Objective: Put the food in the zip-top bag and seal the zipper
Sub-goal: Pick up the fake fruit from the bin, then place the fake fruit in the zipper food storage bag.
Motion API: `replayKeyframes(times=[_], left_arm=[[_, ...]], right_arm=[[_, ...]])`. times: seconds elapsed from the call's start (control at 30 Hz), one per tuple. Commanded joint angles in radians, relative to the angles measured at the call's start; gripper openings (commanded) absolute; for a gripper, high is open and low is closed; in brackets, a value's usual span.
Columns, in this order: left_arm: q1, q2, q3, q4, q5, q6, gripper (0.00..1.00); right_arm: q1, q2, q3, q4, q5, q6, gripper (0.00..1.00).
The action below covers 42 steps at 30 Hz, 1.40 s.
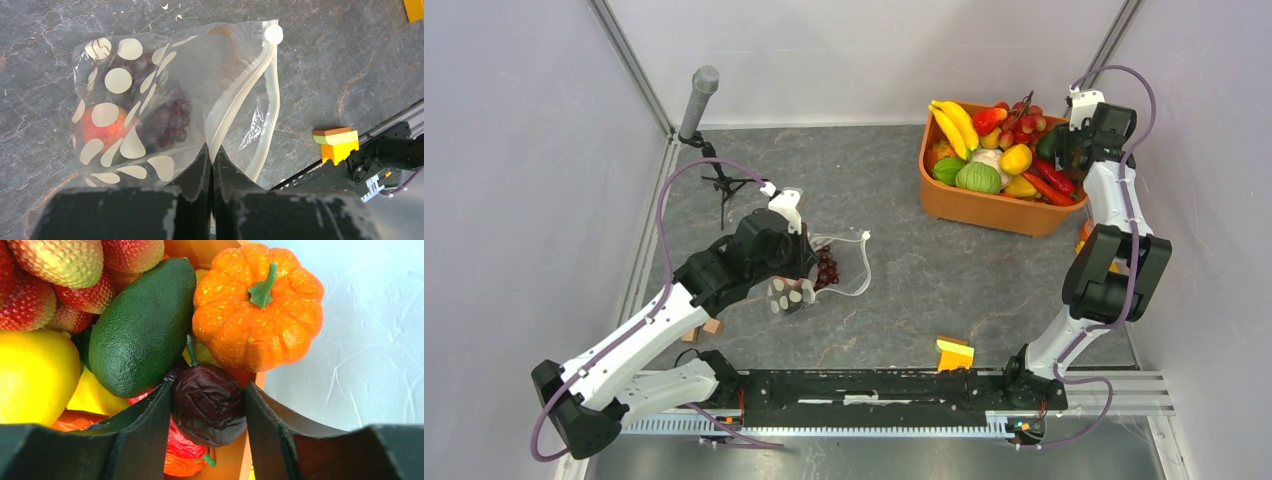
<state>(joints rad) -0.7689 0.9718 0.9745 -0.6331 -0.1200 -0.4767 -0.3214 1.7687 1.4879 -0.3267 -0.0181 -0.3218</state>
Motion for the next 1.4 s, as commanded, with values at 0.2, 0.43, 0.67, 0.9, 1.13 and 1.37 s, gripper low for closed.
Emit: replayKeyframes(times=[0.2, 0.43, 0.67, 0.9, 1.13, 1.37], left_arm=[[0.005, -0.036, -0.002, 0.045, 0.009, 0.025, 0.06], [0.005, -0.042, -0.005, 0.044, 0.016, 0.02, 0.06], [0.005, -0.043, -0.01, 0.045, 0.019, 0.012, 0.06], [0.006, -0.045, -0.015, 0.05, 0.025, -0.002, 0.06], [0.006, -0.027, -0.022, 0.082, 0.045, -0.018, 0.06], [0.005, -0.031, -0.034, 0.085, 0.044, -0.027, 0.06]], right_arm=[[-0.002, -0.129, -0.103, 0.038, -0.092, 0.07, 0.45], [0.0, -0.269, -0.2, 0.036, -0.21, 0.137, 0.43], [0.004, -0.453, -0.358, 0.127, -0.344, 0.241, 0.43], [0.023, -0.63, -0.464, 0.314, -0.626, 0.485, 0.41], [0.266, -0.763, -0.479, 0.449, -0.703, 0.619, 0.41], [0.482, -0.803, -0.526, 0.497, -0.687, 0.652, 0.42]])
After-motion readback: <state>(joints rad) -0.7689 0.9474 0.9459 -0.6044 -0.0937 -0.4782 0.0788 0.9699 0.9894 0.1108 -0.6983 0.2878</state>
